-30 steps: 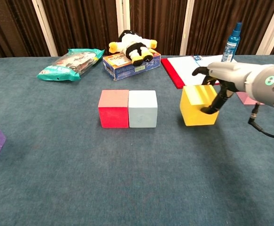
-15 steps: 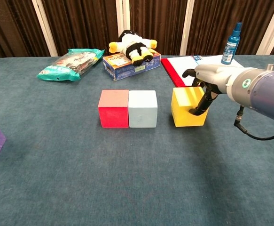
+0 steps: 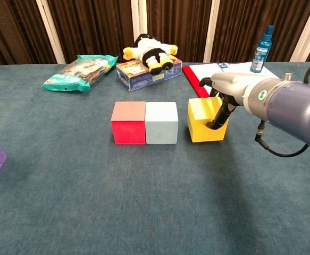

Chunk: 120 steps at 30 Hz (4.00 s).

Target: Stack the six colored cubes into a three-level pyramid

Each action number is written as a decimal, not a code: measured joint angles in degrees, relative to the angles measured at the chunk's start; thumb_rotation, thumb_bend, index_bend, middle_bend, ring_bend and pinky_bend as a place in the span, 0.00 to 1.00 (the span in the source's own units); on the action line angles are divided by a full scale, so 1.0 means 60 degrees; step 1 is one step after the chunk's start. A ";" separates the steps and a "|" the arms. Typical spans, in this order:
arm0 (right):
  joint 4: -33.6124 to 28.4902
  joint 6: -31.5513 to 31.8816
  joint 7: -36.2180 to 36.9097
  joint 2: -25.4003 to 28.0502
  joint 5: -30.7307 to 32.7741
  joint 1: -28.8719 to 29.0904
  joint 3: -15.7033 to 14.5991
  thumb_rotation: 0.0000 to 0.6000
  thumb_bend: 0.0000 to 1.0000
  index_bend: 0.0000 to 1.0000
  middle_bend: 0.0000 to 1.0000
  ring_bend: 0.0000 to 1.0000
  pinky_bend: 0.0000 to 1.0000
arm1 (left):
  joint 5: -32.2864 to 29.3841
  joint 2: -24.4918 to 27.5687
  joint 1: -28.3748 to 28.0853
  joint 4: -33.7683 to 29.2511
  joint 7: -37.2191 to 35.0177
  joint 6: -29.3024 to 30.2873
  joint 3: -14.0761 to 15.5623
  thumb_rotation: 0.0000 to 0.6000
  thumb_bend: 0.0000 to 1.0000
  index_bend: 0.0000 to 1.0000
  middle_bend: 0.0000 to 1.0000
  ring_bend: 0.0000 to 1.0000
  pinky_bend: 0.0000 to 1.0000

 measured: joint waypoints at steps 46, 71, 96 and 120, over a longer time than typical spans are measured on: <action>0.0856 -0.0080 -0.0875 -0.0867 0.0643 0.0684 0.0526 1.00 0.34 0.00 0.38 0.19 0.00 | -0.0209 0.0183 -0.0043 0.0047 -0.0441 -0.0264 -0.0043 1.00 0.05 0.00 0.04 0.00 0.00; 0.1097 -0.0118 -0.0958 -0.1062 0.0701 0.0747 0.0581 1.00 0.34 0.00 0.38 0.19 0.00 | -0.0227 0.0185 -0.0066 0.0035 -0.0432 -0.0303 0.0002 1.00 0.05 0.00 0.04 0.00 0.00; 0.1278 -0.0059 -0.1020 -0.1165 0.0763 0.0734 0.0689 1.00 0.34 0.00 0.38 0.19 0.00 | -0.0235 0.0194 -0.0072 0.0053 -0.0461 -0.0299 0.0007 1.00 0.05 0.00 0.04 0.00 0.00; 0.1243 0.0069 -0.1050 -0.1230 0.1012 0.0739 0.0960 1.00 0.34 0.00 0.38 0.19 0.00 | -0.0239 0.0214 -0.0074 0.0068 -0.0497 -0.0309 0.0007 1.00 0.05 0.00 0.04 0.00 0.00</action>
